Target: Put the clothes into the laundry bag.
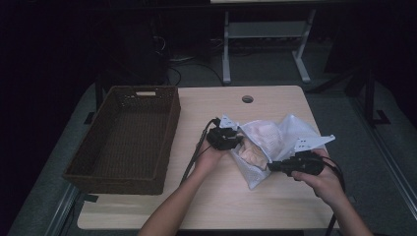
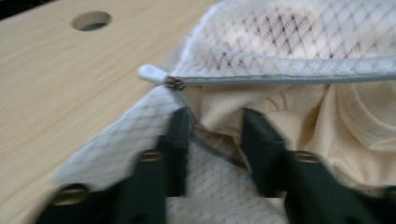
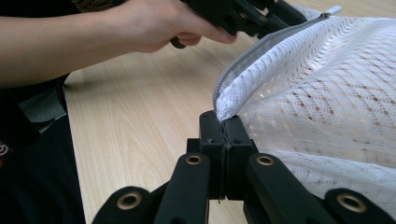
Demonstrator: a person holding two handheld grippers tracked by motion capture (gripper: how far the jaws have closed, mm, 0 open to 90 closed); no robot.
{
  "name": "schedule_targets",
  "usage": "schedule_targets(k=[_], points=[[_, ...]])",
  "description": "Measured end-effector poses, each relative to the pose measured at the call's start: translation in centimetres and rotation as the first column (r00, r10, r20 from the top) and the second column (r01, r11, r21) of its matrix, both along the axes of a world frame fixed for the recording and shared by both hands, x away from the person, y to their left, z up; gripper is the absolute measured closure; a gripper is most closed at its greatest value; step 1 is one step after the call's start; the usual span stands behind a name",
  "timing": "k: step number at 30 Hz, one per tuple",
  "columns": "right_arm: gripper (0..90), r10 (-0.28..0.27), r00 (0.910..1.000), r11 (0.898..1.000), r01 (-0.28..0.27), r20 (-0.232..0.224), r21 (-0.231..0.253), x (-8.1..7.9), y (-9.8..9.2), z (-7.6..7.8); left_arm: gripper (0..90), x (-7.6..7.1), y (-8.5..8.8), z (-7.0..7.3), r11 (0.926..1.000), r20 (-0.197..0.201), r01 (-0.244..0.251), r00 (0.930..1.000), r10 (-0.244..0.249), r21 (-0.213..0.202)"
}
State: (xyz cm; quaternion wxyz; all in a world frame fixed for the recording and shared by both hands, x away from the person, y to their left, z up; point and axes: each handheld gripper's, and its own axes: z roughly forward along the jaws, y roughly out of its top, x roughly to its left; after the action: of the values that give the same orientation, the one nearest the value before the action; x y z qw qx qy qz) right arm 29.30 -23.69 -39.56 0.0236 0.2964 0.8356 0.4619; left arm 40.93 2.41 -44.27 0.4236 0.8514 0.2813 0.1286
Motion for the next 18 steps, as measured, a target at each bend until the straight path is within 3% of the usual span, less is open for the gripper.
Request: schedule_targets(k=[1,3,4,5,6,10,13,14,18], points=[[89.1,0.000,1.0000,1.000,0.000,0.000,0.000,0.0,0.0,0.0,83.9,0.0,0.0,0.0,1.0000,0.000,0.000,1.0000,0.000,0.000],[89.1,0.000,1.0000,1.000,0.000,0.002,0.000,0.0,0.0,0.0,88.2,-0.3,-0.6,-0.1,0.9996,-0.014,0.028,0.9995,-0.028,-0.008],[89.1,0.000,1.0000,1.000,0.000,0.001,0.001,0.0,-0.1,0.0,88.3,-1.0,-1.4,0.0,0.9978,-0.003,0.066,0.9978,-0.066,-0.012],[89.1,0.000,1.0000,1.000,0.000,0.001,0.001,0.0,-0.1,0.0,88.4,-1.0,-1.4,0.0,0.9978,-0.003,0.066,0.9978,-0.066,-0.012],[89.1,0.000,1.0000,1.000,0.000,-0.001,-0.002,0.0,0.0,0.0,88.4,-1.7,-2.4,0.3,0.9939,0.010,0.108,0.9941,-0.108,-0.019],[89.1,0.002,1.0000,1.000,-0.002,-0.004,-0.007,0.1,0.1,-0.1,88.3,-2.4,-4.3,0.2,0.9862,0.013,0.163,0.9865,-0.163,-0.027],[89.1,0.003,1.0000,1.000,-0.003,-0.007,-0.006,0.1,0.0,-0.2,88.3,-2.5,-5.8,-0.6,0.9832,-0.002,0.182,0.9833,-0.182,-0.016],[89.1,0.001,1.0000,1.000,-0.001,-0.007,-0.002,0.1,-0.1,-0.2,88.2,-2.2,-6.3,-1.4,0.9821,-0.023,0.188,0.9818,-0.188,-0.005],[89.1,-0.001,1.0000,1.000,0.001,-0.009,-0.001,0.2,-0.3,-0.2,81.3,-2.0,-5.9,-1.3,0.9838,-0.039,0.179,0.9830,-0.179,-0.009]])
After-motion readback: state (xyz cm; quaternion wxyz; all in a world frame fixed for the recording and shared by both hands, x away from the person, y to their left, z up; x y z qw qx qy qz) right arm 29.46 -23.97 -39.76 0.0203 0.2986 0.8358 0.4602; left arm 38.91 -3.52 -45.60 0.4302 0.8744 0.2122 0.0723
